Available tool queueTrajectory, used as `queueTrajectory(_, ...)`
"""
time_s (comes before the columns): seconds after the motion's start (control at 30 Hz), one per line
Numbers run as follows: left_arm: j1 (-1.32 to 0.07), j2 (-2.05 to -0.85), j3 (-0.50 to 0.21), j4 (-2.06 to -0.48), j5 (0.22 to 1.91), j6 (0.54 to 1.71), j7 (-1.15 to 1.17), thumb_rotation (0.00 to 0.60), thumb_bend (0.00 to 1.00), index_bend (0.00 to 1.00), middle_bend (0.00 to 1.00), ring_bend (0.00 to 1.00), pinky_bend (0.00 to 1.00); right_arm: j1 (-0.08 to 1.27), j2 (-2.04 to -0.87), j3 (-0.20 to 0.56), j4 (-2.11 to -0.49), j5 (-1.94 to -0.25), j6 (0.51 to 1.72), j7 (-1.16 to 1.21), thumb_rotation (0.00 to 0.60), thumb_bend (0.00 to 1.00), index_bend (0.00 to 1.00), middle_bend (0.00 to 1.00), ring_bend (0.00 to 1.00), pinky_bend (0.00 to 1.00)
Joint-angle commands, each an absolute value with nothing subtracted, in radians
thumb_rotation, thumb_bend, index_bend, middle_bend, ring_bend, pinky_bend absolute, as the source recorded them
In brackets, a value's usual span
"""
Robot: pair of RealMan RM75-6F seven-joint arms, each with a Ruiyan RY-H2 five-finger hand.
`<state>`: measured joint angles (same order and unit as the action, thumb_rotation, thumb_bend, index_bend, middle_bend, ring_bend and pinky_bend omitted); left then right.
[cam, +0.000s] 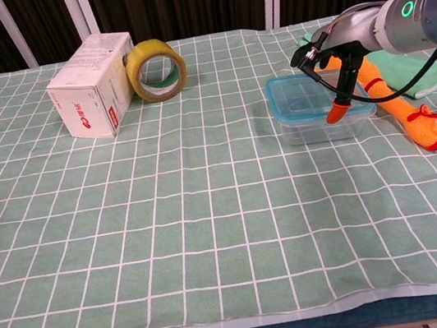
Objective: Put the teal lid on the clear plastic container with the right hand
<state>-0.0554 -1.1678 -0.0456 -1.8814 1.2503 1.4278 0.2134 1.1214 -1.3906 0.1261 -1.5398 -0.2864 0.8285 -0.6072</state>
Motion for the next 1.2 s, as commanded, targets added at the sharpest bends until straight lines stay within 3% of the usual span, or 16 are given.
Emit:
queueTrajectory(0.03,-0.055,-1.168,-0.046,-1.881,1.250,1.428,0.213,0.600,0.74,0.18,0.00,0.00,0.00,1.122,-1.391,0.125,-1.539,-0.287,0.828,-0.605,0.600,0.26,0.00,0.48,0.12,0.00)
queueTrajectory(1.2,-0.056,-1.167,-0.043,-1.881,1.248,1.426,0.212,0.600,0.74,0.18,0.00,0.00,0.00,1.137,-1.399,0.120,-1.531,-0.283,0.825,-0.581,0.600,0.26,0.00,0.48,0.12,0.00)
